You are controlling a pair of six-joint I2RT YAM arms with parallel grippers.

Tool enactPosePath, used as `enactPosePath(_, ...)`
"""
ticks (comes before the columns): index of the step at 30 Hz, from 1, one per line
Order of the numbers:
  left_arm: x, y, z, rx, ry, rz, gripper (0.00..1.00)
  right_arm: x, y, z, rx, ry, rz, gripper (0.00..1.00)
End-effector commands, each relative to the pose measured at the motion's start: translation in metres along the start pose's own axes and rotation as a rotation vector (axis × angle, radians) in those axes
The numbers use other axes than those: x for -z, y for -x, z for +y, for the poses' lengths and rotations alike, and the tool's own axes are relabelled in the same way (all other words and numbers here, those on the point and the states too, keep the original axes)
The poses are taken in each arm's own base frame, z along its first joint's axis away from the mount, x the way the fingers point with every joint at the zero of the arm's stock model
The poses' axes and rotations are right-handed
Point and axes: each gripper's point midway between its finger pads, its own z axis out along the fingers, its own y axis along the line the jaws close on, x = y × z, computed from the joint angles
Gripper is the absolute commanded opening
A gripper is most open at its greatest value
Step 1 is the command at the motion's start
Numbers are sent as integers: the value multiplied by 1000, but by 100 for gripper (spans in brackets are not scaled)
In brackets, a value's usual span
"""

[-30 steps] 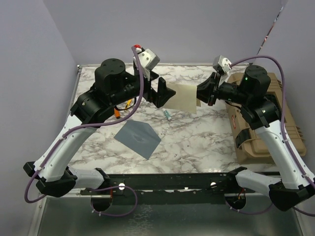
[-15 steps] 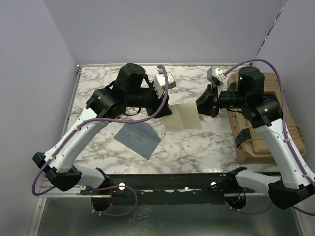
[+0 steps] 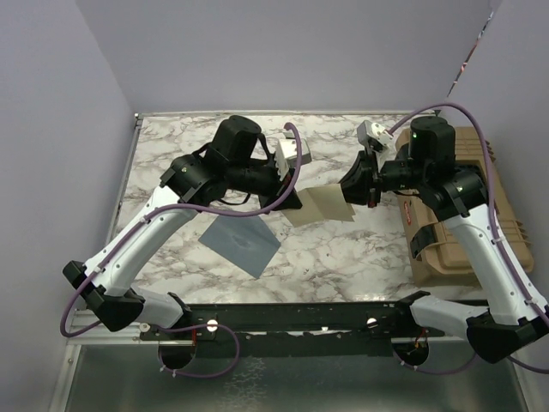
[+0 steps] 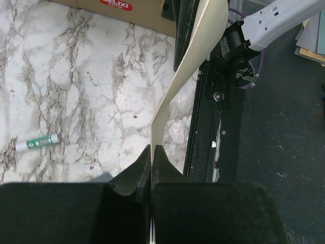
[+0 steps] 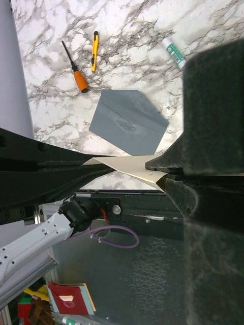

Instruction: Place the letter into the envelope and seal it

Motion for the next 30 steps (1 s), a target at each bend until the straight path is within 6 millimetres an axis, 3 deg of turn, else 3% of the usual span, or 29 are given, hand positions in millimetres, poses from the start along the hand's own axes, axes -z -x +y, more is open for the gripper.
enactPosePath(1, -2, 1, 2, 5, -14, -14, 0, 1, 5, 7, -1, 32, -2, 0)
enactPosePath(3, -2, 2, 7, 2, 11, -22, 0, 1, 5, 5, -14, 19, 4, 0)
enactPosePath(5, 1, 3, 12, -13, 51, -31, 0, 3, 4, 3, -31, -7, 22, 7)
enactPosePath(7, 4, 2, 19, -25, 103, -37, 0, 6, 2, -1, -56, -51, 52, 22)
enactPosePath(8, 7, 4, 26, -27, 148, -46, 0, 8, 2, -7, -68, -99, 66, 35)
enactPosePath(10, 13, 7, 43, -6, 257, -67, 0, 11, 9, -17, -106, -164, 73, 47)
enactPosePath(13, 27, 14, 74, 27, 438, -110, 0, 12, 17, -25, -132, -206, 66, 51)
enactPosePath(16, 38, 23, 89, 32, 541, -167, 0, 12, 22, -23, -112, -206, 45, 53)
enactPosePath(22, 50, 36, 87, -23, 567, -252, 0, 24, 49, -36, -56, -345, -44, 65)
enactPosePath(26, 57, 43, 79, -59, 560, -294, 0, 37, 81, -62, -102, -528, -212, 72)
enactPosePath(30, 57, 49, 68, -86, 507, -315, 0, 45, 89, -93, -209, -677, -312, 78)
